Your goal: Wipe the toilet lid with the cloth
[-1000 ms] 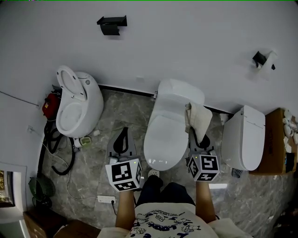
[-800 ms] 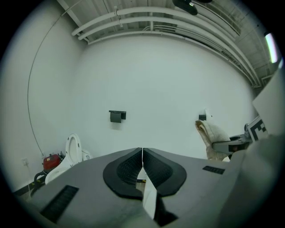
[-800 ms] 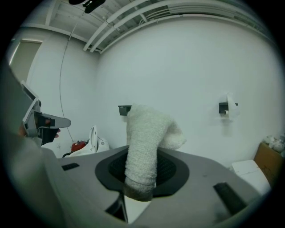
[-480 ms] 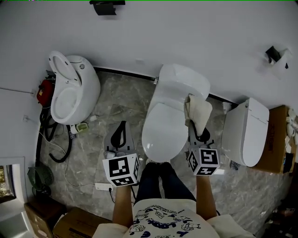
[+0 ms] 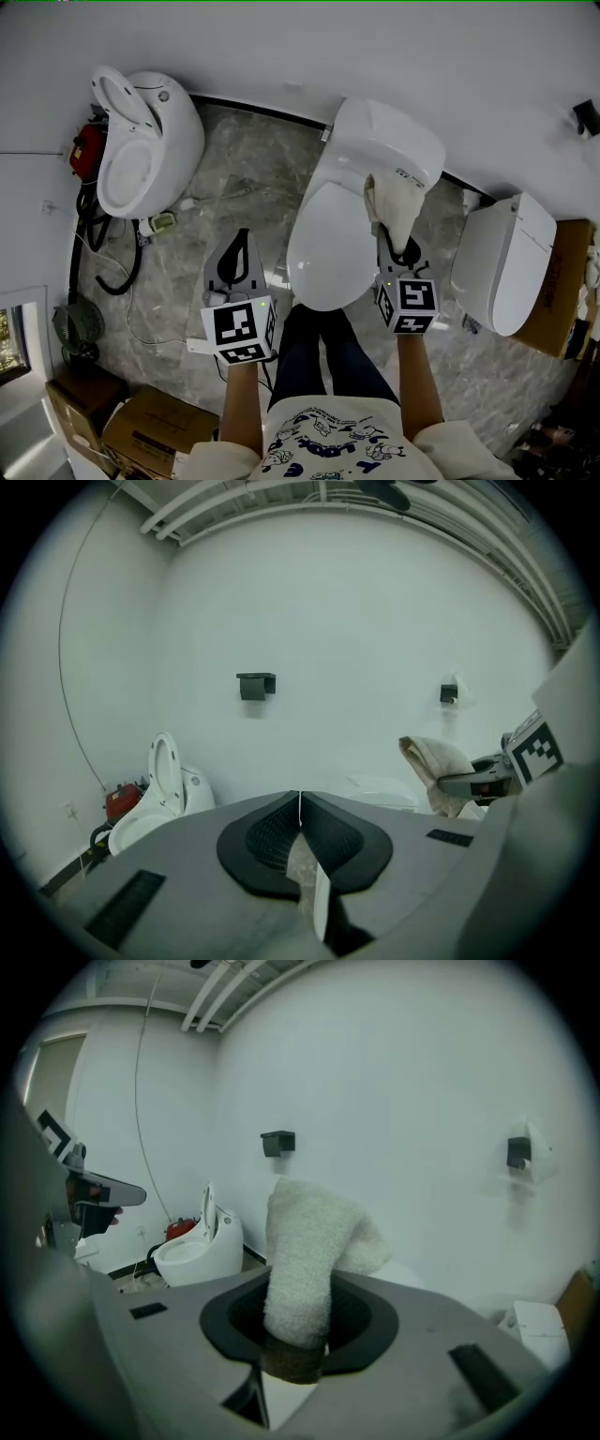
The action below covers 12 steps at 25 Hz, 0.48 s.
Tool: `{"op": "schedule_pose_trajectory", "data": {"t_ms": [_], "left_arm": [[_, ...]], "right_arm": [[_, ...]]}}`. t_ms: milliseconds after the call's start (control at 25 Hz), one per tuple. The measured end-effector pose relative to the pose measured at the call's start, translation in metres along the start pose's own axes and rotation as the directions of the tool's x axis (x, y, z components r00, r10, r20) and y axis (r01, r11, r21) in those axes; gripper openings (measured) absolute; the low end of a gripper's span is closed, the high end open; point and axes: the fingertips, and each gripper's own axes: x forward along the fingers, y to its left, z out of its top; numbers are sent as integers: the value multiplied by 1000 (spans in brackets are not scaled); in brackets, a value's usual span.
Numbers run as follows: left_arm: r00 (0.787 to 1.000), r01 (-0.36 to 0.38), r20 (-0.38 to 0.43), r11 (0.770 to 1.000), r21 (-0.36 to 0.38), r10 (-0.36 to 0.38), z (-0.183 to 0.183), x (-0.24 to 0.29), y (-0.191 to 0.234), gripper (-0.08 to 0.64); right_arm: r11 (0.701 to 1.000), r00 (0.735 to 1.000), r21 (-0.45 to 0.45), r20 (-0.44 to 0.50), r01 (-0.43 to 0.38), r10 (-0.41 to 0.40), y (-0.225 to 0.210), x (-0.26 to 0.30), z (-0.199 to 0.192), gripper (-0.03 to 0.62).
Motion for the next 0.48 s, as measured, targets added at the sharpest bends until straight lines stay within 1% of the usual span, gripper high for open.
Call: {"op": "schedule_pose_trajectory", "data": {"t_ms": [200,480], "left_arm": [[999,-20,-39,1000,-2,20,-27,25,11,9],[996,-32,-87,999,-9,31,-68,54,18,9]], "right_arm": [[998,997,-59,-73,-33,28,3,47,-31,95],[991,983,-110,-172,-81,62,10,109,-84,95]]}}
